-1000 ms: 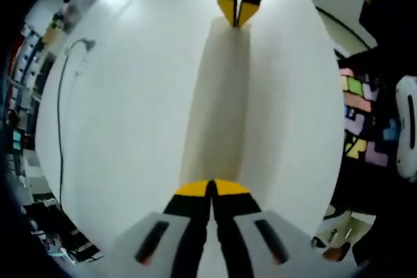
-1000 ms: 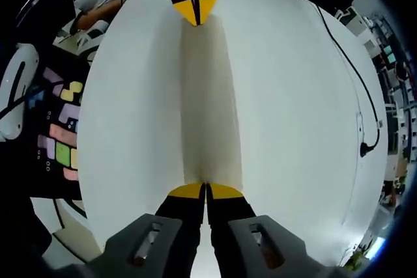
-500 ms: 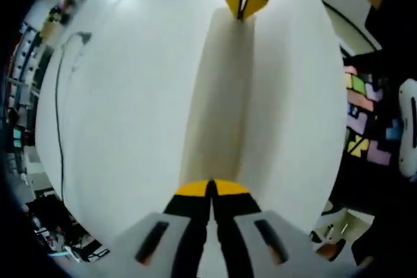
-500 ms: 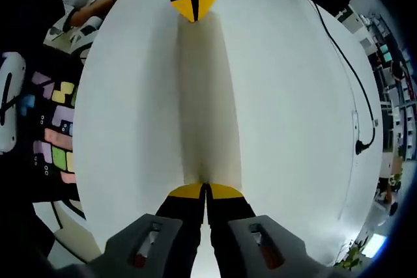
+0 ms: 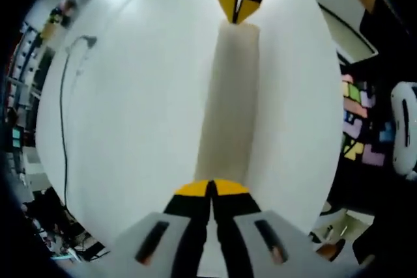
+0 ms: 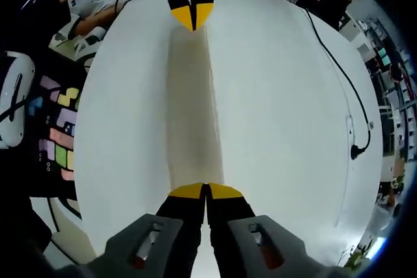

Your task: Arrange the utensils inside the cutlery case until each visible utensil rests in its matching compartment.

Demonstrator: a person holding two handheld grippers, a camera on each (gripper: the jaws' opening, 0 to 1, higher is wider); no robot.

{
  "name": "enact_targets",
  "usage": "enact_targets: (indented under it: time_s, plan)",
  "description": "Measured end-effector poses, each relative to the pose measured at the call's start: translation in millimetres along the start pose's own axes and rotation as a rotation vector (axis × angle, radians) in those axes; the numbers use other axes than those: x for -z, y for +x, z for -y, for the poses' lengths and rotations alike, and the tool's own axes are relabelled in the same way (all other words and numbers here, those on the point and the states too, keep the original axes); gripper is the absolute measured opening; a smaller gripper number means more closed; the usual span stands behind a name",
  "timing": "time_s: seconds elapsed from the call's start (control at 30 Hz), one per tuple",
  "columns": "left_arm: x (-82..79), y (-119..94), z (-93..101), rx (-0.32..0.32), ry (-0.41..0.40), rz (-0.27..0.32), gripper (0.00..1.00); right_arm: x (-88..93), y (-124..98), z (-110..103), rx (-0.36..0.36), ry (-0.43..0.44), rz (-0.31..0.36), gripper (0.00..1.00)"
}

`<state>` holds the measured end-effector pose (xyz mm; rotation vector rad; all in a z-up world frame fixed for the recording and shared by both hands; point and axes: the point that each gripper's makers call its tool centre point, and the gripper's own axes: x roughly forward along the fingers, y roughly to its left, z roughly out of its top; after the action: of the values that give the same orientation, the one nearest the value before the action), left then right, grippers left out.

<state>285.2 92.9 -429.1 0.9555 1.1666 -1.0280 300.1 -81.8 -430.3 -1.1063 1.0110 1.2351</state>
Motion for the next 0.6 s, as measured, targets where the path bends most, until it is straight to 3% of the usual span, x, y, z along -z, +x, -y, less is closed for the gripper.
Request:
enact_targets:
  time_s: [0.27,0.6]
  plan:
    - [-1.1,5.3,0.9,-0.006,0.024,-0.014,0.00,-1.2,3.5,11.0,0.025,0.023,0.005,0.00]
    - [6.5,12.7,0.8,-0.015,0.020,-0.057,0.00,-0.9,10.1,3.1,0.001,0.017,0.002,0.00]
